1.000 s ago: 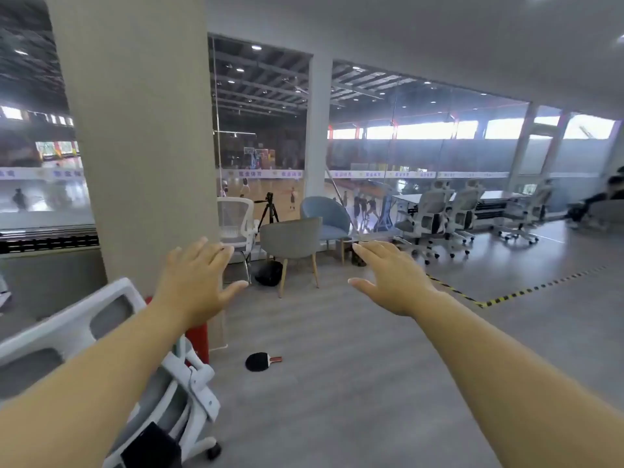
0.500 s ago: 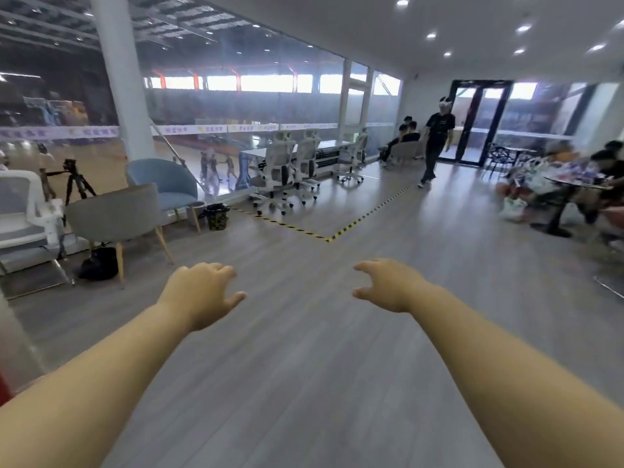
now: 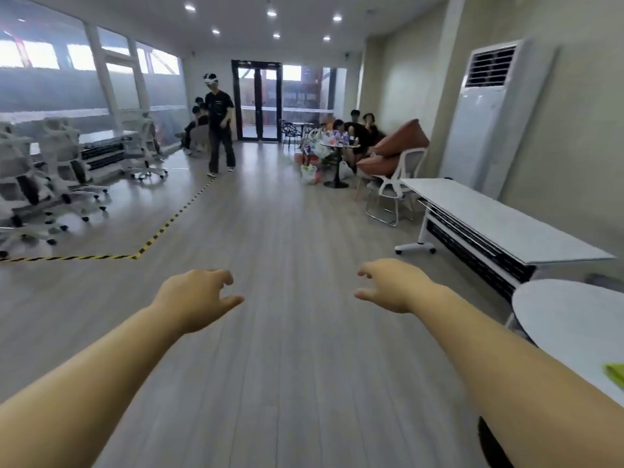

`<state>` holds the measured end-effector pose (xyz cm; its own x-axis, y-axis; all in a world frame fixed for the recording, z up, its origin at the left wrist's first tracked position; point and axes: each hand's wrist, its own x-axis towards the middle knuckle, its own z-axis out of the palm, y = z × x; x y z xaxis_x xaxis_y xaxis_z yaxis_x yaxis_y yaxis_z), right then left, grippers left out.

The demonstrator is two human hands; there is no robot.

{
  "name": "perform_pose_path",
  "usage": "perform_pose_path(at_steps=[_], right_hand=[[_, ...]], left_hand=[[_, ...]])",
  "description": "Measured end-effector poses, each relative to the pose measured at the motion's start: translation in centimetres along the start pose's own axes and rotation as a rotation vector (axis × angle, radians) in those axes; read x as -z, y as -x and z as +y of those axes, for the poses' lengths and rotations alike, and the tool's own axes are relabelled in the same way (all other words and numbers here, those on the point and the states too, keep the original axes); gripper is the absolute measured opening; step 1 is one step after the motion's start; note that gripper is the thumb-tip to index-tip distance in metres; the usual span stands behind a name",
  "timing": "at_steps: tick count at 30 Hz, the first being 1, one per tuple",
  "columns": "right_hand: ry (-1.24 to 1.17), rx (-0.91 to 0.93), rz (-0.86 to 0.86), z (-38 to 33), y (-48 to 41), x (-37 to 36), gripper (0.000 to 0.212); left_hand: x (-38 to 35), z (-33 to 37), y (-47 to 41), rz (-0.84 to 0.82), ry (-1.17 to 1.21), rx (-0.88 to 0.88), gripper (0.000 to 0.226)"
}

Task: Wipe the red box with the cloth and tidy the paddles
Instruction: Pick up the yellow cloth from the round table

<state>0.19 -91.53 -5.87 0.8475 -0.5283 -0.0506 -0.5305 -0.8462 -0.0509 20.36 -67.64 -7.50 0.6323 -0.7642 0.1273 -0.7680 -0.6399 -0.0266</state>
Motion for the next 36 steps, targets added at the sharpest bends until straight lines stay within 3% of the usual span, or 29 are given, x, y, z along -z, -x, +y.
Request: perform_pose_path(at_steps=[12, 22, 31, 36], right_hand=[[-0.057, -0.494, 0.043, 19.0, 2.7, -1.2, 0.049], [-0.122, -0.921, 0.108, 29.4, 5.5, -2.6, 0.047], [-0.223, -1.239, 0.022, 37.7, 10.4, -8.4, 0.047], [-0.274, -1.34, -0.017, 44.3, 12.7, -11.2, 0.046]], left_hand=[[-2.2, 22.3, -19.3, 0.007, 0.085, -0.609, 0.048], [-4.1, 40.1, -30.3, -0.036, 0.108, -1.044, 0.045], [-10.1, 56.6, -31.1, -0.26, 0.213, -1.281, 0.04], [-13.1, 65.2, -30.6, -0.439, 0.307, -1.277, 0.036]])
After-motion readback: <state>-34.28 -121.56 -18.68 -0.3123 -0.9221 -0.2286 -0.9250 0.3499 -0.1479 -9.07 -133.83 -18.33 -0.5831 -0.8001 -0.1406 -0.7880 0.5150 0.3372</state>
